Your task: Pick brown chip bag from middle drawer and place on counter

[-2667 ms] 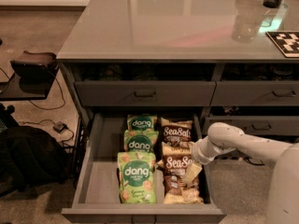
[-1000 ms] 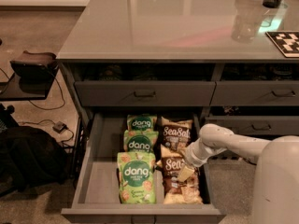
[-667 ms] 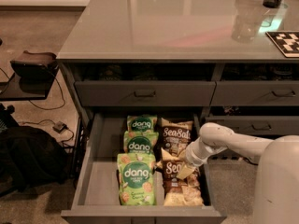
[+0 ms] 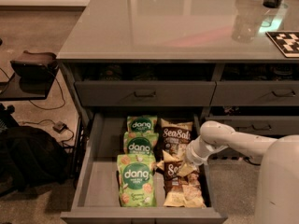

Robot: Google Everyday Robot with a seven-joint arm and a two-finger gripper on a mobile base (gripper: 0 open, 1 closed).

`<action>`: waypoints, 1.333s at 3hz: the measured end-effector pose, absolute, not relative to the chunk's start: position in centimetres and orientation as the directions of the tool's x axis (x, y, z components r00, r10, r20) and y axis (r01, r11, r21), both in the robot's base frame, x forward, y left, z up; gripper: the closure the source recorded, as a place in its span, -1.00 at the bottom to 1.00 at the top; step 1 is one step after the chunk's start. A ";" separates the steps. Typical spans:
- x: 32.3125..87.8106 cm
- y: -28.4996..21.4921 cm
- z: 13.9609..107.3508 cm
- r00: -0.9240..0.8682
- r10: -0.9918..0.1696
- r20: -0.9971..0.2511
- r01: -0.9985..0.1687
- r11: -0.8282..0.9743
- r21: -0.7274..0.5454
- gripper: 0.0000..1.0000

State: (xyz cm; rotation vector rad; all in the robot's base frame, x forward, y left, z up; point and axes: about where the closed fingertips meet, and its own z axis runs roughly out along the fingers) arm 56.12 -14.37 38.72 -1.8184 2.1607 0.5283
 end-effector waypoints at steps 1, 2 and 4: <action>55.4 -16.0 43.9 -0.157 -0.863 -0.479 -0.986 0.161 0.033 1.00; 54.7 -18.4 52.5 -0.140 -0.835 -0.532 -0.981 0.192 -0.042 1.00; 54.9 -19.4 66.4 -0.041 -0.827 -0.560 -0.982 0.137 -0.130 1.00</action>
Offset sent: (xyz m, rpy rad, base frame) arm -0.0231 -0.0731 0.2494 0.1430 -0.2646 -0.0875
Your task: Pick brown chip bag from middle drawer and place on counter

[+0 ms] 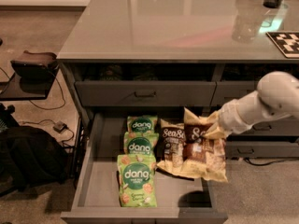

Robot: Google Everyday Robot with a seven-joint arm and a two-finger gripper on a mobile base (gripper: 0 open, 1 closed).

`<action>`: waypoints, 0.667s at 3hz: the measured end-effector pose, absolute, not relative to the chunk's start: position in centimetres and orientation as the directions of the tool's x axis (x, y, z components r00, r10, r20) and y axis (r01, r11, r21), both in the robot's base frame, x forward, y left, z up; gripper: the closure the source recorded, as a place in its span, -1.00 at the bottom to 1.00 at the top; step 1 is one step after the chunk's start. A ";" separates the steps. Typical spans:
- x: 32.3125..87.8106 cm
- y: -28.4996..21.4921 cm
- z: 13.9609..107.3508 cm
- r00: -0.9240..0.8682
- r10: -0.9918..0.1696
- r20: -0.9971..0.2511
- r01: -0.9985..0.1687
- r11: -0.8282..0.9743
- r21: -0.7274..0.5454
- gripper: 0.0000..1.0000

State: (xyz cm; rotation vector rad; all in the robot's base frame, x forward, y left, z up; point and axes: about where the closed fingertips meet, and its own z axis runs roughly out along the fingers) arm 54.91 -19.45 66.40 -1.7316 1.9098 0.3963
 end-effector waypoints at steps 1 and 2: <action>55.3 -18.0 73.2 0.044 -0.833 -0.552 -0.974 0.088 -0.210 1.00; 55.7 -17.1 79.6 0.131 -0.810 -0.571 -0.947 0.068 -0.313 1.00</action>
Offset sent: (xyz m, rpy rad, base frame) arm 0.0092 0.0287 0.2068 0.0631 -0.3165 0.1026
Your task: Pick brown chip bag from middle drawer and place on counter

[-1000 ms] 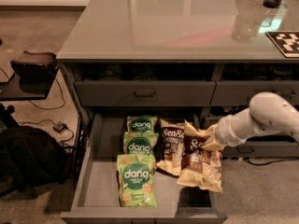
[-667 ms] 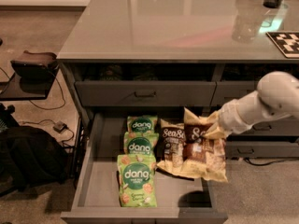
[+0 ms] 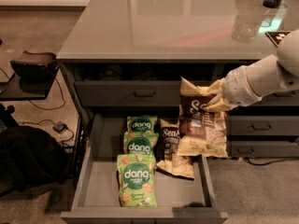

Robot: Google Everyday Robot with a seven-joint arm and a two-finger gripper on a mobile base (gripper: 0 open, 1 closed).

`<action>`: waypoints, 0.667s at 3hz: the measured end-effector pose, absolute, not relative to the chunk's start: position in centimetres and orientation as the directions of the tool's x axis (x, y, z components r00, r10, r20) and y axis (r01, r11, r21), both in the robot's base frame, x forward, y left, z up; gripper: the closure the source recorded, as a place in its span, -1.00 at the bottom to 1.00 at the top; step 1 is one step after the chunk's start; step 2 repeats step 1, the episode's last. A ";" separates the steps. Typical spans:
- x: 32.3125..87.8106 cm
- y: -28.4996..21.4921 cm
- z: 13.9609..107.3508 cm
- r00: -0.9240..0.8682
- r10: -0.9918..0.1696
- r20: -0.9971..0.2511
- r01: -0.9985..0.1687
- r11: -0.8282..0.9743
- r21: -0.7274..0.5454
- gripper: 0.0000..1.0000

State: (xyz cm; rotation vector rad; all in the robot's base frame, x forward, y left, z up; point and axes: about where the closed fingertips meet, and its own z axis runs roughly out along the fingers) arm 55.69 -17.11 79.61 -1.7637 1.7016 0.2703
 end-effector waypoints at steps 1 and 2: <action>55.7 -17.1 79.6 0.131 -0.810 -0.571 -0.947 0.068 -0.313 1.00; 55.7 -17.1 79.6 0.131 -0.810 -0.571 -0.947 0.068 -0.313 1.00</action>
Offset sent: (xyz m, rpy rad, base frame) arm 0.0000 0.0000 0.0000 0.0000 0.0000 0.0000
